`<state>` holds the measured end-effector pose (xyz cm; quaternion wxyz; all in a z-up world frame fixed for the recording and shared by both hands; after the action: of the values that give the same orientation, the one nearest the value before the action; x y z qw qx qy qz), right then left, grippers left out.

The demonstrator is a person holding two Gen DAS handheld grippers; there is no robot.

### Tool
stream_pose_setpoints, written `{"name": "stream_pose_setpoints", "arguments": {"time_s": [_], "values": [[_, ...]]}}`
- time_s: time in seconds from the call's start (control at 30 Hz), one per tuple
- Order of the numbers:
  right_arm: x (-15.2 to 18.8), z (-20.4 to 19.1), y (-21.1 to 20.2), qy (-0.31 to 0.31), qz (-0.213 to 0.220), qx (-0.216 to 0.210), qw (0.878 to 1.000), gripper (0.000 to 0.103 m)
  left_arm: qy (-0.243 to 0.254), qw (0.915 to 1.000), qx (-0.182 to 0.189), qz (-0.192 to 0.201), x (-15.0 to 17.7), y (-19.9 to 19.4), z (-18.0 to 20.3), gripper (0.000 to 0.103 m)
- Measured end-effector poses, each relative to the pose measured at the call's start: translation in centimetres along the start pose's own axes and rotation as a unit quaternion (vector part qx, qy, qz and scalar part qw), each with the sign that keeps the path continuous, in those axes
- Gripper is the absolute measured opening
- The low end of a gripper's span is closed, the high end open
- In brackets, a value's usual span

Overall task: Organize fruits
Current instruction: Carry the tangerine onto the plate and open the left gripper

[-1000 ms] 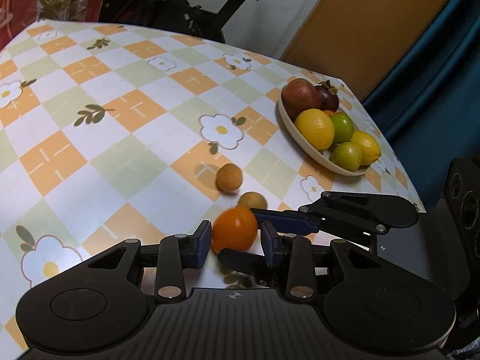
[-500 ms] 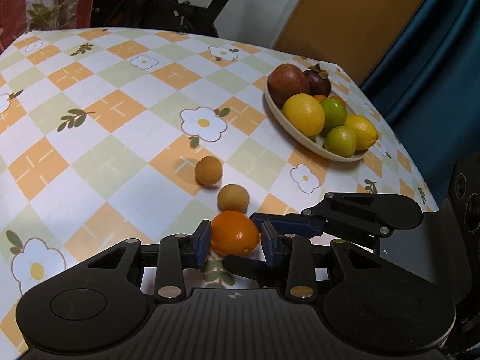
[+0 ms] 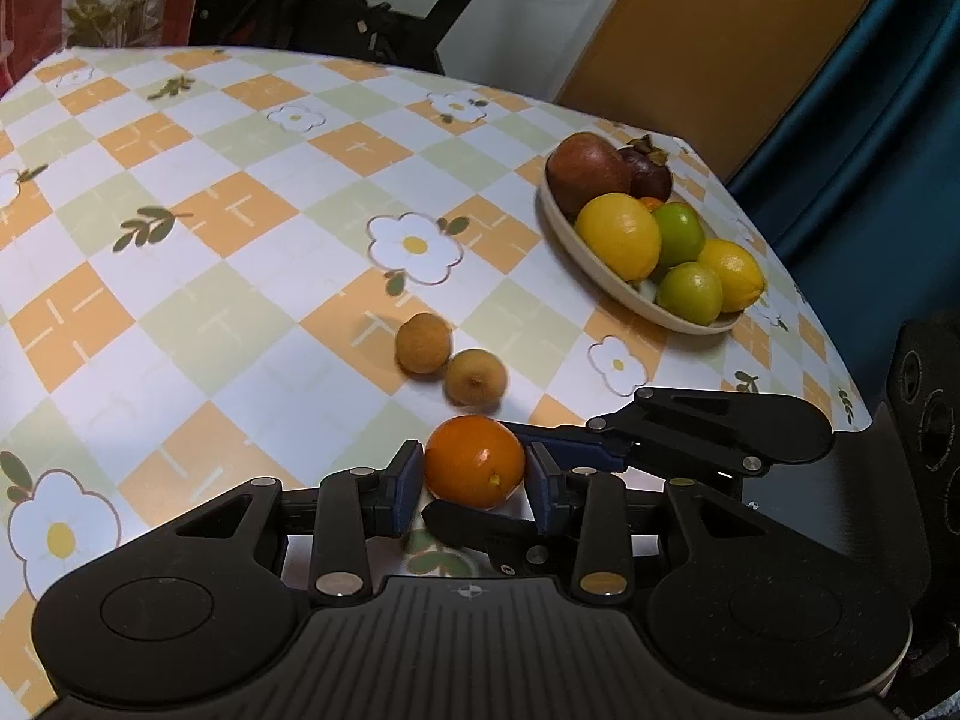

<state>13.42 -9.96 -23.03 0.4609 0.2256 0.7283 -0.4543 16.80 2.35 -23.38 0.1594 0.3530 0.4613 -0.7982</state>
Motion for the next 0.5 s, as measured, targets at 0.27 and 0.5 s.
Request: {"name": "stream_pose_setpoints", "arguments": {"time_s": [0.27,0.5], "values": [[-0.8,0.7,-2.7,0.003,0.038,0.014,0.999,0.040,0.029,0.9992,0.010,0.026,-1.8,-0.6,3.0,0.039],[-2.6,4.0,-5.9,0.020,0.081,0.044,0.996,0.040,0.074,0.9960,0.027,0.043,-5.0,0.8,7.6,0.039]]}}
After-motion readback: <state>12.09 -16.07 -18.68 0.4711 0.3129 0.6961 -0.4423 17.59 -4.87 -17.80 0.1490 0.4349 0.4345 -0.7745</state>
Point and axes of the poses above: each gripper's, at about its wrist camera, not at the fingertips, and y roughly the way its jaws point, z to its right, x to its underside, the point moved 2 cm from there along y, roughly the way its jaws point, and after that the axes turned 12 degrees about z, right-handed, at the moved point
